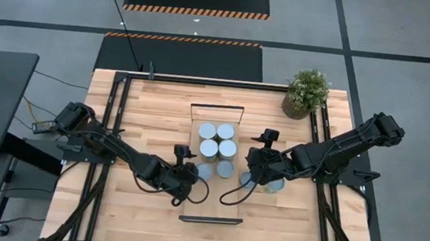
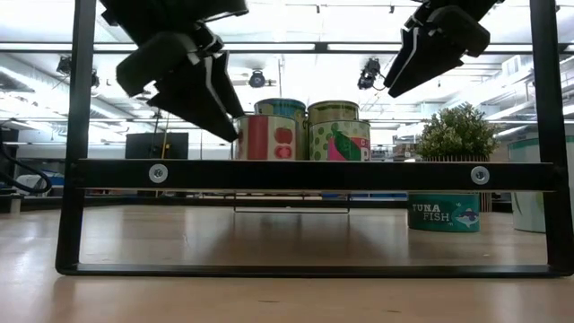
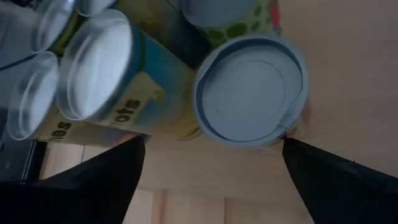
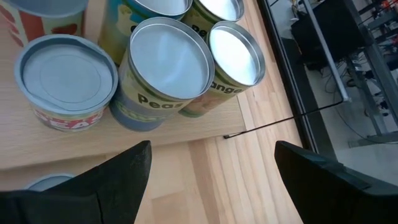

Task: Pick and place cans onto a shelf
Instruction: Put the canned diced tomatoes on the shelf, then put the canned mix vegetables on the shelf

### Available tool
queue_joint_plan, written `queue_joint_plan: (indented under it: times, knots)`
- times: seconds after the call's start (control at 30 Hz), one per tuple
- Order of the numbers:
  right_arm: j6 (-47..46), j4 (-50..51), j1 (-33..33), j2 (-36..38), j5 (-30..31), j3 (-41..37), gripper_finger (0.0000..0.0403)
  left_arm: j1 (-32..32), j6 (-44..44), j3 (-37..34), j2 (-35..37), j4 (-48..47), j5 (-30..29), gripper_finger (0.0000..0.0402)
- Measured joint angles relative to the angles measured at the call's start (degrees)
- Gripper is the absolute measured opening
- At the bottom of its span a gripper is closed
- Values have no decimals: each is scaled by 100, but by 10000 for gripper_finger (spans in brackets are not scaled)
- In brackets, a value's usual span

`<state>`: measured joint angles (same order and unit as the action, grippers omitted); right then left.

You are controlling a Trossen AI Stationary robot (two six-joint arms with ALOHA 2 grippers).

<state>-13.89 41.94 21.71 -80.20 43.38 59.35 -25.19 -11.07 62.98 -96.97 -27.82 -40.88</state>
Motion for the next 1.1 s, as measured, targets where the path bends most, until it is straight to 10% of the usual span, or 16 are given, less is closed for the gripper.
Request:
queue_joint_plan:
  times: [0.47, 1.1]
  knots:
    - [-420, 29, 120, 0, -110, 0, 348, 17, -179, 0, 0, 150, -695, 387]
    - [-2018, 1028, 446, -42, -1421, 7, 348, -348, -651, -587, 789, 625, 329, 386]
